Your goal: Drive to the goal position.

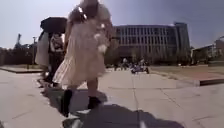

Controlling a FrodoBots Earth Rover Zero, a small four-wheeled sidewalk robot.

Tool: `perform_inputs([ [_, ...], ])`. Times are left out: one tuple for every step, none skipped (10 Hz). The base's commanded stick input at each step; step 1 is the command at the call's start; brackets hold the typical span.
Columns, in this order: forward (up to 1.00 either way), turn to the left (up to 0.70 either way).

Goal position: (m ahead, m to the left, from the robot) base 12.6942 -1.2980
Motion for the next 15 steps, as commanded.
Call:
perform_inputs([
  [0.7, -0.04],
  [0.7, 0.0],
  [0.7, 0.0],
  [0.7, 0.0],
  [0.7, 0.0],
  [0.7, 0.0],
  [0.7, 0.0],
  [0.7, 0.0],
  [0.7, 0.0],
  [0.7, 0.0],
  [0.7, 0.0],
  [0.7, 0.0],
  [0.7, 0.0],
  [0.7, 0.0],
  [0.7, 0.0],
])
